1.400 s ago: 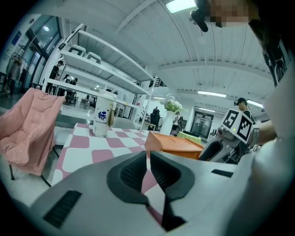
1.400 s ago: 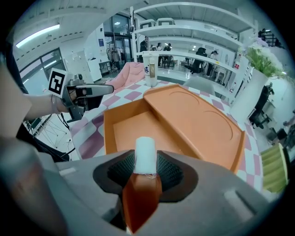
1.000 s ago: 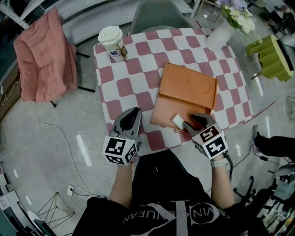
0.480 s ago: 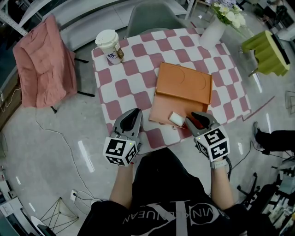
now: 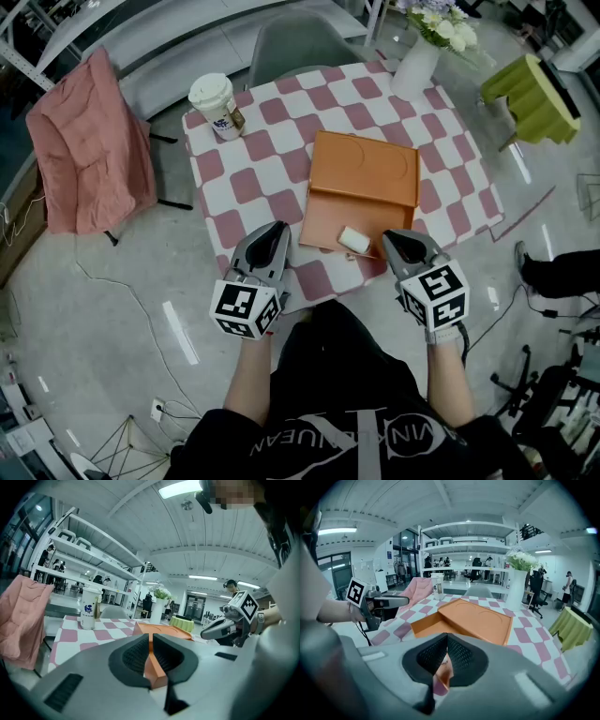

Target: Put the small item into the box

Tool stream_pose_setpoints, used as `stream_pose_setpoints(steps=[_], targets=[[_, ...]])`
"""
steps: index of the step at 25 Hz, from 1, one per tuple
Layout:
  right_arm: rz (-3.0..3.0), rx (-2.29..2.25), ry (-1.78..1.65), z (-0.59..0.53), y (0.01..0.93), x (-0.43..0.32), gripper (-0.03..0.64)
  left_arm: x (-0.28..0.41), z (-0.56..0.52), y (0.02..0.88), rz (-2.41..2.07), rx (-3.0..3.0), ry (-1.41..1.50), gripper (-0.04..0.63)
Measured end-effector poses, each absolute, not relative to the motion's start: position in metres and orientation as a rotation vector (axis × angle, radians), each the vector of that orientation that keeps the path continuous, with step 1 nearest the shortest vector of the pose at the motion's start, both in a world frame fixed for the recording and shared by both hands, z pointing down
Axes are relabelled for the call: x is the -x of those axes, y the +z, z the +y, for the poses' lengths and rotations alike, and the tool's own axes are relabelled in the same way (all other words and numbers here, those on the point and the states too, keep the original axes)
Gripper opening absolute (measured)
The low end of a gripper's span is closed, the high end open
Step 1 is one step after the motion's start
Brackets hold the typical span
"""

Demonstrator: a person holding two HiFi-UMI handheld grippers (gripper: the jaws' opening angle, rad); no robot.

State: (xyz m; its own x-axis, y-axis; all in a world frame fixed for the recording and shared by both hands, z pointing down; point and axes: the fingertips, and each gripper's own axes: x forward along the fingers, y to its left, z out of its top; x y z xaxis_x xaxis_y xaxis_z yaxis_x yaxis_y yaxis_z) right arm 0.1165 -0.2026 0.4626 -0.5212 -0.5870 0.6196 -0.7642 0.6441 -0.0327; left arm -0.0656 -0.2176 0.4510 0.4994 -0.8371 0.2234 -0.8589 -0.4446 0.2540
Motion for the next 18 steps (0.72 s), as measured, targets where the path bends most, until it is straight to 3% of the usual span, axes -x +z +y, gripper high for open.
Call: stream_pose_setpoints(steps=[18], targets=[[-2.378,-1.195,0.376,-0.196,0.427,-0.126,0.006,0.045,-0.216,0.415,-1.369,-2.505,0.045,0.029]])
